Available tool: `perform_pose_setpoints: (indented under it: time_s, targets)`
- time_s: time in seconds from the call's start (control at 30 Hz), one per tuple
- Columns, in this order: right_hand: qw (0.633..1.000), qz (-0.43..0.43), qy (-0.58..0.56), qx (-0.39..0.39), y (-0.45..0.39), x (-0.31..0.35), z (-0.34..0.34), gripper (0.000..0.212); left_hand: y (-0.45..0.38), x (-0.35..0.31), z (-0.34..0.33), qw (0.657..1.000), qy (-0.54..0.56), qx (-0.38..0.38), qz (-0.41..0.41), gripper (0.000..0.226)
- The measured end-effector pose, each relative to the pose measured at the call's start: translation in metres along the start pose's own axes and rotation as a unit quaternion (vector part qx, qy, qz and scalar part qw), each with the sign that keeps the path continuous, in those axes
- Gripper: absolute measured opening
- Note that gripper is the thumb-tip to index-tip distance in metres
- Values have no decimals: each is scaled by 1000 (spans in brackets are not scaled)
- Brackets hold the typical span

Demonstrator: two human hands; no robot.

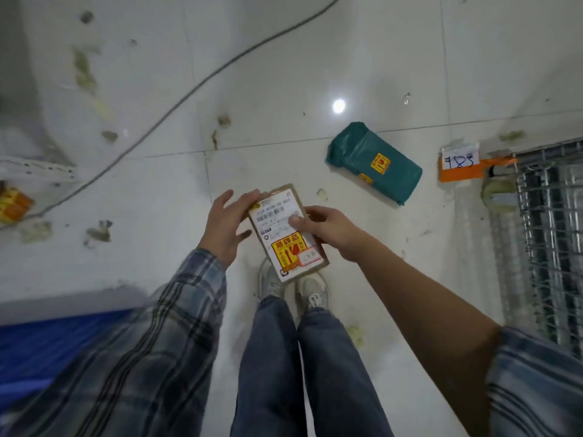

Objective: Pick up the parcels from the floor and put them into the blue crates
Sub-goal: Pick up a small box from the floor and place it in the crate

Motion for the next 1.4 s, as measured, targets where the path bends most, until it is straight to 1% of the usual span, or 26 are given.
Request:
perform_pose_setpoints:
  time_s: [0.07, 0.1, 0.2, 0.33, 0.4, 0.47, 0.53, 0.7, 0.83, 0.93, 1.03, 1.17, 1.27, 1.4]
  targets:
    - [998, 4, -53, -34, 10, 0, -12, 64, 21, 20, 10, 999, 25, -8, 21, 76]
    - [997, 9, -66, -46, 15, 1, -19, 61, 32, 32, 13, 999, 28, 1, 32, 73]
    - [997, 12, -59, -56, 27, 2, -43, 53, 59, 67, 25, 997, 54, 21, 59, 53]
    - [1000, 5, -8, -7, 37, -2, -87, 49, 80, 93, 64, 990, 126, -11, 56, 45]
    - [1000, -13, -9, 20, 42, -8, -111, 45, 87, 105, 87, 987, 148, -31, 49, 46]
    - [998, -38, -14, 44, 45, -17, -135, 45, 93, 119, 111, 984, 165, -50, 49, 47]
    - [997, -46, -5, 69, 48, -24, -163, 41, 101, 136, 137, 978, 189, -72, 49, 47]
    - [994, -27, 34, 98, 67, -33, -243, 44, 139, 169, 204, 961, 245, -128, 18, 41]
    - [987, 16, 94, 132, 96, -22, -328, 37, 174, 190, 270, 928, 337, -159, -7, 37]
    - [974, 42, 149, 164, 115, -14, -397, 35, 197, 206, 326, 903, 388, -182, -18, 33]
    - [955, 59, 209, 203, 122, -14, -471, 35, 211, 229, 388, 885, 411, -215, -25, 38]
    - [924, 53, 293, 241, 110, -36, -563, 40, 207, 273, 456, 862, 441, -251, 0, 27]
    - [904, 29, 341, 254, 90, -63, -613, 41, 188, 312, 488, 845, 459, -274, 30, 30]
    - [870, -11, 426, 246, 57, -110, -642, 45, 165, 363, 498, 828, 475, -291, 72, 31]
Point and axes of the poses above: each hand's wrist, its own y-axis away from the middle knuckle, its own z-axis out of the back of the hand, x = y × z, the point moved 7 cm from there along -y, towards the middle knuckle, and after that the axes turned 2 degrees about -x, right-handed, at the moved point
